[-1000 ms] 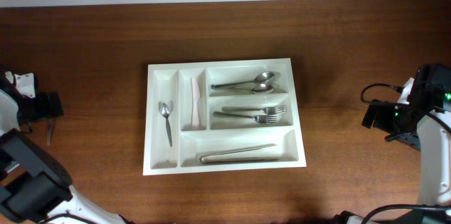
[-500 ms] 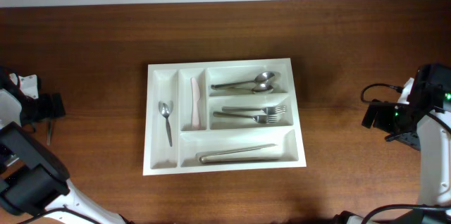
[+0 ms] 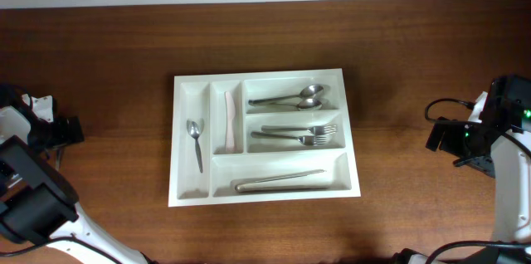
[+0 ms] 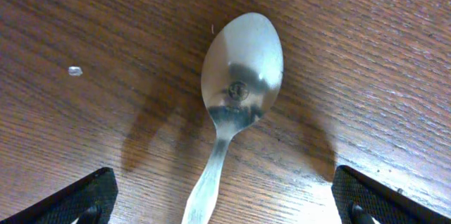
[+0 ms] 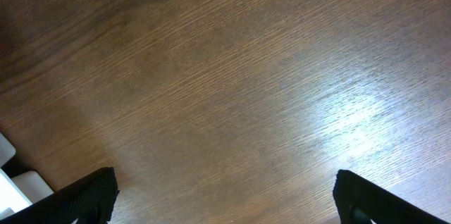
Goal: Pack container
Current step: 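Lower the left gripper toward the remaining small spoon, then close the left gripper on the spoon handle and lift it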
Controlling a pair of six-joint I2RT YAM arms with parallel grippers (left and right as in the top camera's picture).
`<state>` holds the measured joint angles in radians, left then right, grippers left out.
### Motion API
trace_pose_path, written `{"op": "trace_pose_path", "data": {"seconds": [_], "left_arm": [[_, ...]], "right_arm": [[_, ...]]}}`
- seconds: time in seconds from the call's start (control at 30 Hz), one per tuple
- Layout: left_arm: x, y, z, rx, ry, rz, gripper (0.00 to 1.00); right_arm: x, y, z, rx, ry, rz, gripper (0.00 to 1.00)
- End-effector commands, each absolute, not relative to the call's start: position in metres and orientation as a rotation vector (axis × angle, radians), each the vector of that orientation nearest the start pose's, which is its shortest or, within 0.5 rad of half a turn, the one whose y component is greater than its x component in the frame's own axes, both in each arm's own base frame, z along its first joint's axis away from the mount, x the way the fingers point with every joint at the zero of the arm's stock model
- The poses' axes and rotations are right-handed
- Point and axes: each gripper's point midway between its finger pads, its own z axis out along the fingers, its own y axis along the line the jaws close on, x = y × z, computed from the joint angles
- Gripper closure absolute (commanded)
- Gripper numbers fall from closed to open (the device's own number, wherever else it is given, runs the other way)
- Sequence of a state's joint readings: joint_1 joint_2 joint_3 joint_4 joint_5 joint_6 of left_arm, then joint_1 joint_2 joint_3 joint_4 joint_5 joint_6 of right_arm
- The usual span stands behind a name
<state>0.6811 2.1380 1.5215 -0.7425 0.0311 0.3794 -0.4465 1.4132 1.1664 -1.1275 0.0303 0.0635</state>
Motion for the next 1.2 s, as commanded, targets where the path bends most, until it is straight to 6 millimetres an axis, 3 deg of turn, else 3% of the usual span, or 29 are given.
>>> {"op": "trace_pose_path", "data": {"seconds": [0.0, 0.5, 0.57, 0.6, 0.77, 1.17], "left_arm": [[0.354, 0.274, -0.001, -0.405, 2.902, 0.072, 0.01], [0.348, 0.268, -0.022, -0.417, 2.951, 0.025, 0.00], [0.348, 0.268, -0.022, -0.417, 2.951, 0.025, 0.10], [0.349, 0.269, -0.022, -0.416, 2.948, 0.028, 0.24], [0.354, 0.266, -0.021, -0.425, 2.922, -0.005, 0.47], [0.356, 0.265, -0.021, -0.426, 2.911, -0.020, 0.71]], "right_arm": [[0.248, -0.129, 0.131, 0.754, 2.858, -0.124, 0.01], [0.248, -0.129, 0.131, 0.754, 2.858, -0.124, 0.01], [0.248, -0.129, 0.131, 0.754, 2.858, -0.124, 0.01], [0.248, -0.129, 0.131, 0.754, 2.858, -0.123, 0.01], [0.248, -0.129, 0.131, 0.754, 2.858, -0.124, 0.01], [0.248, -0.129, 0.131, 0.754, 2.858, -0.124, 0.01]]}}
